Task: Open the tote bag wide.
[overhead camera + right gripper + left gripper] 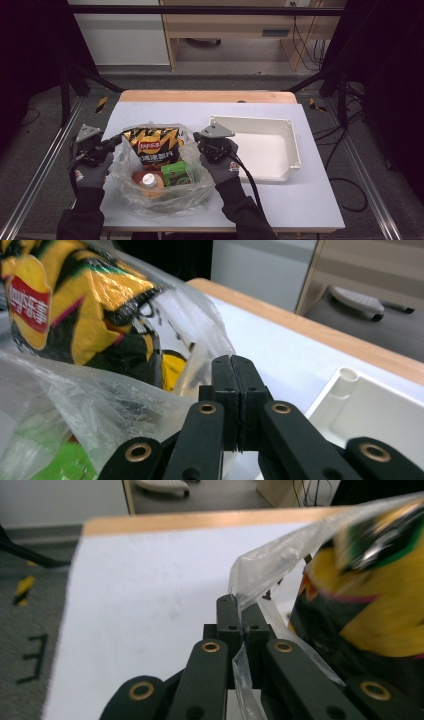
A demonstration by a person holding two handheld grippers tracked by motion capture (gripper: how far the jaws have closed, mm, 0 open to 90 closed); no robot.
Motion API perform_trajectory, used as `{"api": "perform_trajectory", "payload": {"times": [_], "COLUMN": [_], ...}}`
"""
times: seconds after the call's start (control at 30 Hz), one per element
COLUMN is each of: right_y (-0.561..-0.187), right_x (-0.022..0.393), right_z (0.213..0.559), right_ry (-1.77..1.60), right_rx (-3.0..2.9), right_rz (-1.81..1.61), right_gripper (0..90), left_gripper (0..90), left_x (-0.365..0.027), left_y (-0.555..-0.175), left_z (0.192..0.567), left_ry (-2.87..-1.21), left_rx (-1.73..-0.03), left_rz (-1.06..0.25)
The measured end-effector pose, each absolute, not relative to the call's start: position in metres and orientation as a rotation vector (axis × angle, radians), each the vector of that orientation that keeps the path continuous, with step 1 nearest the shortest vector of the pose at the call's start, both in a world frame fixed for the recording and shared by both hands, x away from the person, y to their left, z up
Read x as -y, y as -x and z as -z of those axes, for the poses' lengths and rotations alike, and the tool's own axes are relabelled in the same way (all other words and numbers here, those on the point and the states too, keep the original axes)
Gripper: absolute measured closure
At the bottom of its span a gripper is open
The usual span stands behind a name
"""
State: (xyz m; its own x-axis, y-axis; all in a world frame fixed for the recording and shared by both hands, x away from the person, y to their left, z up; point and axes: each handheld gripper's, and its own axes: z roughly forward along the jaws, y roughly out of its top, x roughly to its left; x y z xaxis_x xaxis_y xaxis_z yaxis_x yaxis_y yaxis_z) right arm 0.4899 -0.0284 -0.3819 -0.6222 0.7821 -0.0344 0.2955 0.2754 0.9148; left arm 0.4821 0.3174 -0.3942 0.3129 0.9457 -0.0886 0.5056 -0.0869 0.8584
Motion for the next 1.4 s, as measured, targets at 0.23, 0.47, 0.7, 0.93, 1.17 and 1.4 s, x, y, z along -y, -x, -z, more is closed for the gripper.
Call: {"api": "perform_trajectory", "payload": {"times": [0.23,0.47,0.7,0.93,1.17,1.4], "right_y": [-0.483,-0.482,-0.480,-0.462,-0.438,-0.412], "right_x": [0.034,0.038,0.045,0.066,0.072,0.057], "right_z": [0.392,0.408,0.406,0.374,0.343,0.332], "right_ry": [-0.980,-0.992,-1.003,-0.941,-0.855,-0.734], "right_rx": [-2.155,-2.206,-2.189,-2.089,-2.040,-2.097], "right_rz": [-1.244,-1.191,-1.256,-1.467,-1.583,-1.636], "right_gripper": [87.1,84.4,67.9,50.8,44.0,36.1], "left_gripper": [88.8,84.9,71.8,53.2,48.0,50.9], "left_x": [-0.323,-0.317,-0.327,-0.343,-0.332,-0.319], "left_y": [-0.472,-0.472,-0.466,-0.435,-0.407,-0.402], "left_z": [0.428,0.459,0.457,0.420,0.397,0.417], "left_ry": [-1.783,-1.862,-1.804,-1.660,-1.693,-1.774], "left_rx": [-1.347,-1.363,-1.358,-1.283,-1.200,-1.222], "left_rz": [-0.563,-0.536,-0.512,-0.565,-0.590,-0.590]}}
